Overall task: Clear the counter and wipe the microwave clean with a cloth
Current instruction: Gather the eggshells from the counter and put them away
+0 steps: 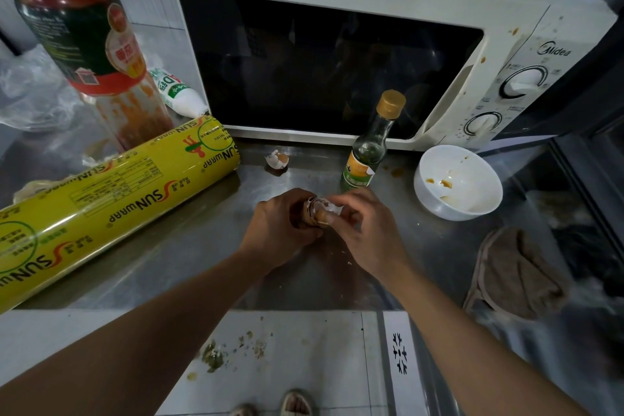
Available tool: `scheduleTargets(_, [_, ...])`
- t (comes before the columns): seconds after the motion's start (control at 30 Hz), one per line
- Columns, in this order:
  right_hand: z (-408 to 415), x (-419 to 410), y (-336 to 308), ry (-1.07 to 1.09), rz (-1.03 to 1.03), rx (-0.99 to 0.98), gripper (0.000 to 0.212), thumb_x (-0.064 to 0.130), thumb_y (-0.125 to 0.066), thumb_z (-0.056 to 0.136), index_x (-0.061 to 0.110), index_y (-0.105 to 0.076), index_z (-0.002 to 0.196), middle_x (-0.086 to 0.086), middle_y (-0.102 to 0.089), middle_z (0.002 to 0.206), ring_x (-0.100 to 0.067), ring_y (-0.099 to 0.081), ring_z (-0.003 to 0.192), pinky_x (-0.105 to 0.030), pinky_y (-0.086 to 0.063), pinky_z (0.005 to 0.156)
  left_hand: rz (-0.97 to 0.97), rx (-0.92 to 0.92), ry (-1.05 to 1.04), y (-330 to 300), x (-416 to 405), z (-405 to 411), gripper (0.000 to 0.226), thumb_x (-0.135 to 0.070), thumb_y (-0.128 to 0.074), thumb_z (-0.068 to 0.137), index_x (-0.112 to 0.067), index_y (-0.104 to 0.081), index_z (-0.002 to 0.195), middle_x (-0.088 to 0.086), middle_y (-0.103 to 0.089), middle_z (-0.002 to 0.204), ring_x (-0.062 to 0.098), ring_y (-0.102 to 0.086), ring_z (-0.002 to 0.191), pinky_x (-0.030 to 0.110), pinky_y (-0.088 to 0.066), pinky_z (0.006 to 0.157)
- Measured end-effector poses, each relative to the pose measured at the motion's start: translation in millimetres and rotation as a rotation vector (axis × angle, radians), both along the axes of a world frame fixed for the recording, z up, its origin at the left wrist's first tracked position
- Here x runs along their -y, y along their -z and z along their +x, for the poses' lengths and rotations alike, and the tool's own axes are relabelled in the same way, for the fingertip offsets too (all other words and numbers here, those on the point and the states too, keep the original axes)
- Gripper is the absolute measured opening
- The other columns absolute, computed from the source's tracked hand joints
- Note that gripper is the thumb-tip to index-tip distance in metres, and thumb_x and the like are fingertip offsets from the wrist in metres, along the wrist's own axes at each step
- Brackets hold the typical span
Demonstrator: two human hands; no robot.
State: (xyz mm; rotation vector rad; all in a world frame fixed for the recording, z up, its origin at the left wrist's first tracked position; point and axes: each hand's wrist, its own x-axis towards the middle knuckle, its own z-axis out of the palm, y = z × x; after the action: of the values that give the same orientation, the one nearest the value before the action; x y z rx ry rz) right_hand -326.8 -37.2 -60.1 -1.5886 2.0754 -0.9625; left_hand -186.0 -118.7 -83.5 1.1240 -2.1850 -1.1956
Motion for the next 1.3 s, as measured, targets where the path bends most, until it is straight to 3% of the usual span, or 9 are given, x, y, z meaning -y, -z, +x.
scheduleTargets(0.2, [-1.6,-1.5,-0.8,-0.015,0.001,-0.009,0.03,0.026,-0.065,0.086,0.013,-0.065,0.113,-0.004,-0.058,0.107,-0.009,-0.055,0.085,-0.009,-0.042,0.075,0.001,0.021,-0.009,-0.2,-0.2,-0.4,0.047,-0.02,-0.083,0.064,-0.025,-0.064,0.106,-0.01,-0.068,0.096,0.004,-0.063,0.09,0.015,-0.05,0.082])
scheduleTargets(0.3, [-2.8,-1.3,-1.9,-0.013,-0.015,0.015,0.029,0.023,-0.066,0.085,0.012,-0.066,0.112,-0.004,-0.059,0.106,-0.008,-0.054,0.082,-0.008,-0.041,0.074,0.007,0.005,-0.028,-0.3,0.1,-0.8,0.046,-0.018,-0.084,0.062,-0.025,-0.066,0.104,-0.009,-0.07,0.094,0.005,-0.065,0.088,0.017,-0.051,0.082])
scheduleTargets(0.6, [-14.9,-16.8,-2.4,0.1,-0.043,0.104,0.03,0.015,-0.066,0.084,0.017,-0.064,0.114,0.001,-0.056,0.102,0.001,-0.054,0.081,-0.003,-0.04,0.07,0.031,-0.003,-0.041,1.6,-0.2,-0.9,0.047,-0.018,-0.084,0.061,-0.028,-0.067,0.104,-0.014,-0.07,0.092,-0.001,-0.064,0.086,0.006,-0.046,0.076])
scheduleTargets(0.77, [-40.9,-39.1,4.0,0.327,0.001,-0.058,0.019,0.0,-0.059,0.086,0.009,-0.068,0.101,-0.002,-0.061,0.092,-0.014,-0.057,0.081,-0.024,-0.048,0.076,0.005,-0.021,-0.04,5.2,0.5,-0.7,0.047,-0.019,-0.084,0.06,-0.027,-0.068,0.104,-0.011,-0.071,0.093,0.003,-0.066,0.088,0.018,-0.051,0.081])
scheduleTargets(0.97, [-52.9,-51.0,14.4,0.43,0.101,-0.105,0.009,0.001,-0.068,0.08,0.006,-0.07,0.088,-0.005,-0.067,0.084,-0.012,-0.057,0.073,-0.019,-0.043,0.069,0.007,-0.04,-0.039,7.5,0.3,-1.0,0.047,-0.02,-0.084,0.06,-0.031,-0.066,0.101,-0.014,-0.07,0.091,0.001,-0.066,0.087,0.02,-0.052,0.082])
scheduleTargets(1.07, [-50.7,-49.4,19.0,0.401,0.126,-0.099,0.004,0.004,-0.072,0.078,0.005,-0.069,0.077,-0.007,-0.068,0.077,-0.015,-0.059,0.068,-0.026,-0.05,0.069,0.009,-0.024,-0.029,6.9,0.7,-0.5,0.046,-0.021,-0.084,0.061,-0.032,-0.065,0.102,-0.015,-0.069,0.092,0.0,-0.065,0.087,0.017,-0.05,0.08])
scheduleTargets(1.17, [-52.1,-47.1,24.1,0.399,0.158,-0.132,0.006,0.004,-0.07,0.08,0.008,-0.067,0.077,-0.008,-0.066,0.081,-0.014,-0.058,0.07,-0.024,-0.048,0.07,0.015,-0.008,-0.031,6.3,0.5,-0.3,0.047,-0.021,-0.084,0.061,-0.033,-0.065,0.102,-0.017,-0.068,0.09,-0.002,-0.064,0.085,0.01,-0.047,0.077])
scheduleTargets(1.3, [-53.0,-42.9,26.6,0.341,0.28,-0.236,0.01,0.007,-0.059,0.088,0.011,-0.061,0.079,-0.009,-0.061,0.087,-0.019,-0.058,0.078,-0.034,-0.051,0.075,-0.01,0.012,-0.04,4.4,1.2,-1.6,0.045,-0.022,-0.084,0.06,-0.033,-0.065,0.099,-0.021,-0.065,0.084,-0.01,-0.059,0.08,-0.003,-0.039,0.067])
